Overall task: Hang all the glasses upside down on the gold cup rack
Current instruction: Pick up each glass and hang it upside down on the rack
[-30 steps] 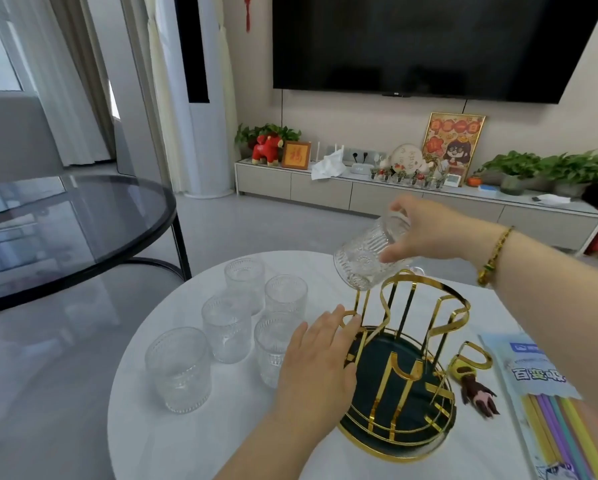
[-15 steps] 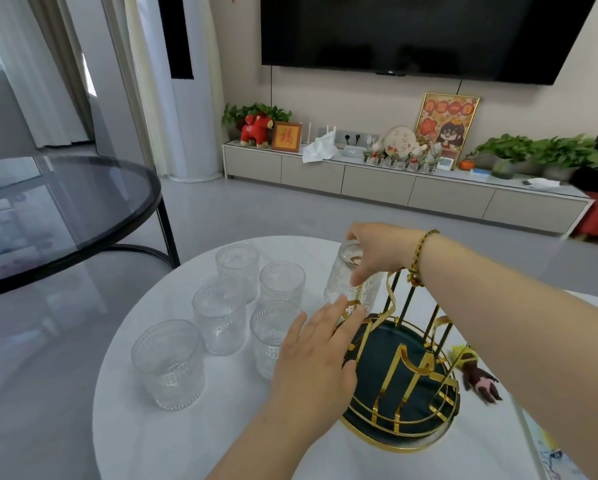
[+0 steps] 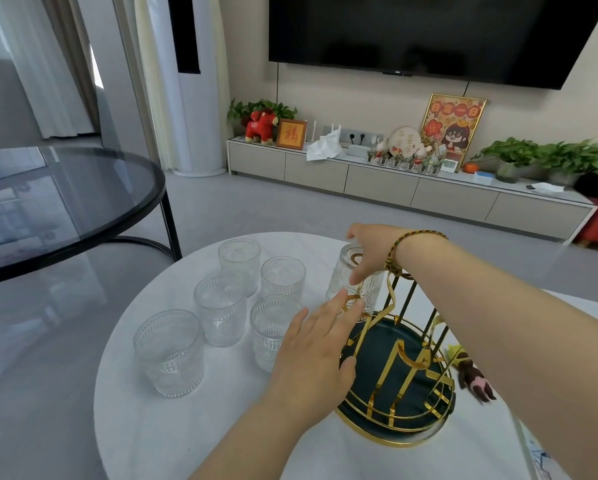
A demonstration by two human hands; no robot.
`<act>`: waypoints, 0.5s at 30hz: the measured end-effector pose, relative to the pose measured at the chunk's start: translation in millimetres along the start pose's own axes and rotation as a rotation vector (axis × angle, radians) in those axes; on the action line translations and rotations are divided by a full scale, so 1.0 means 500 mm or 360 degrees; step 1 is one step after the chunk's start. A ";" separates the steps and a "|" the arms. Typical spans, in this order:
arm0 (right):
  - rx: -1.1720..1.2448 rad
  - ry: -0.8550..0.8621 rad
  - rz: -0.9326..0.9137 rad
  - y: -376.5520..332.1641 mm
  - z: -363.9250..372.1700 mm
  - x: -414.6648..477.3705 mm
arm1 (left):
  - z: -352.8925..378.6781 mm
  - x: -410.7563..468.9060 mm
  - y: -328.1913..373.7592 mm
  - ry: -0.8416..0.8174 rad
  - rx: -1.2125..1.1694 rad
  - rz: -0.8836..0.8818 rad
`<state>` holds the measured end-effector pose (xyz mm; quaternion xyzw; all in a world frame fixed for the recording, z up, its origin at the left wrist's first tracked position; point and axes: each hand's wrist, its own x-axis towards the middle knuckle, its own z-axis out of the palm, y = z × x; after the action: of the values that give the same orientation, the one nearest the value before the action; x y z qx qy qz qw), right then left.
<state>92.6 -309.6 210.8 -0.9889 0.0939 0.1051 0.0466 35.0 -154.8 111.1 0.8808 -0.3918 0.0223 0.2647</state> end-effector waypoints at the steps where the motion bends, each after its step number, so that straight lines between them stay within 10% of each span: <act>1: 0.0025 0.0065 -0.0021 -0.002 -0.004 -0.008 | -0.005 0.002 0.002 -0.0005 0.0009 -0.0002; 15: 0.0728 0.0899 -0.0489 -0.086 0.058 -0.218 | 0.024 -0.225 -0.118 0.0247 -0.0011 -0.0439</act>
<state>-9.2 -245.4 209.5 -0.9456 -0.0250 -0.2030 0.2532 -3.2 -51.6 46.7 0.9210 -0.2457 0.0523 0.2978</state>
